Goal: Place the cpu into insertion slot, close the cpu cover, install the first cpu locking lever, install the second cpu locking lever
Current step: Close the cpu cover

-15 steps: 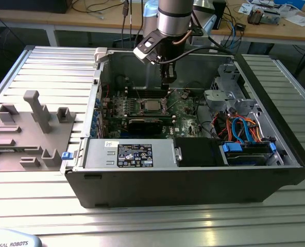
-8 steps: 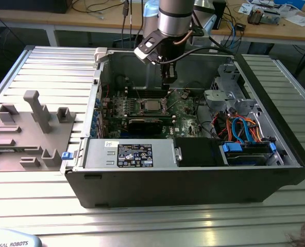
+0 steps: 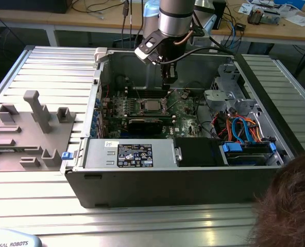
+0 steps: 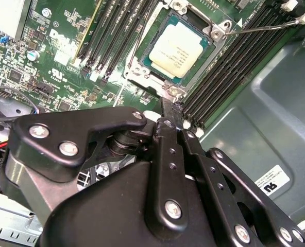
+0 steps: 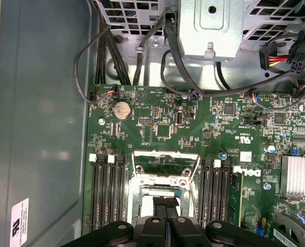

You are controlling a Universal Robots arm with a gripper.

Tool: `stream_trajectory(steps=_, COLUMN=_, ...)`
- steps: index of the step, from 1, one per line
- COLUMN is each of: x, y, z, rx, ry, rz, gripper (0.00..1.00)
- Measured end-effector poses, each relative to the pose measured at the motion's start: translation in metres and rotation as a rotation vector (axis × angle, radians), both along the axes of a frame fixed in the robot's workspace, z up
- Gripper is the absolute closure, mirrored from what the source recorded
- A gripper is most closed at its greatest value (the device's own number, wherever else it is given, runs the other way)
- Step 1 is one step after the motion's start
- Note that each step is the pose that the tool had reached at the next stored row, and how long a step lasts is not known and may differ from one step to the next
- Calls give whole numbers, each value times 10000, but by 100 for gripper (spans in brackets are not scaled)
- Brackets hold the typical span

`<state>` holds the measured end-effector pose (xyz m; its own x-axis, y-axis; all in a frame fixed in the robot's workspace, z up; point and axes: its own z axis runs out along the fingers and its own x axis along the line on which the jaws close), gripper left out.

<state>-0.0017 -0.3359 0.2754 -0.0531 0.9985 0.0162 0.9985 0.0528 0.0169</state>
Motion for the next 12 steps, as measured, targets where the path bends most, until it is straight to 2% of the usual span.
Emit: stream_trajectory(steps=12, x=36, y=0, z=-8, rx=0, ry=0, rz=1, gripper=89)
